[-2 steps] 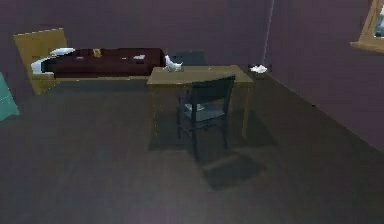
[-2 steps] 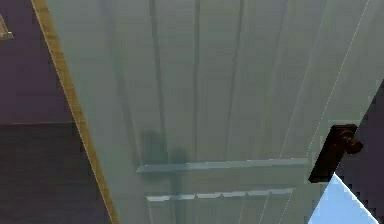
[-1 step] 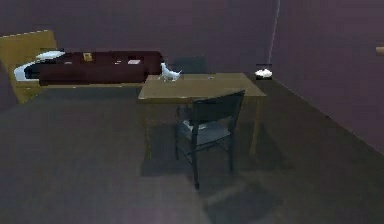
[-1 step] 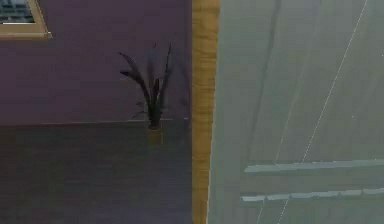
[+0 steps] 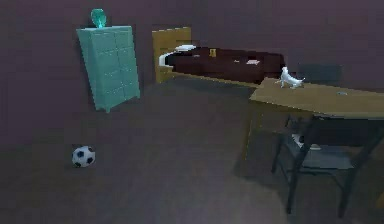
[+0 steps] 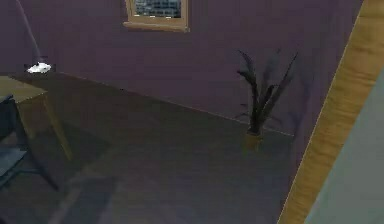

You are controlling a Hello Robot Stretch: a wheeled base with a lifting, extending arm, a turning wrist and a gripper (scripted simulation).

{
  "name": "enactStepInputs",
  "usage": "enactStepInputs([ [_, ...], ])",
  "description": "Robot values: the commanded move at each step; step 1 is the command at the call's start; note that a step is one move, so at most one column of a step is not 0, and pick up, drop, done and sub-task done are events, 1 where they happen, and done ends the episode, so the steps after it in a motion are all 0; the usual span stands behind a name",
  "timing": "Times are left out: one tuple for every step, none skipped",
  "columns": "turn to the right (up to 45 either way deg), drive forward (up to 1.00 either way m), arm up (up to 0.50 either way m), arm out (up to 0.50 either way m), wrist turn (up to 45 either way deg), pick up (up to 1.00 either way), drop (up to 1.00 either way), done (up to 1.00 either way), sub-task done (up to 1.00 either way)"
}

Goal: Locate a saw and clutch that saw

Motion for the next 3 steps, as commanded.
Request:
enactStepInputs([
  [0.0,1.0,0.0,0.0,0.0,0.0,0.0,0.0,0.0],
  [-3.0,0.0,0.0,0.0,0.0,0.0,0.0,0.0,0.0],
  [-3.0,0.0,0.0,0.0,0.0,0.0,0.0,0.0,0.0],
])
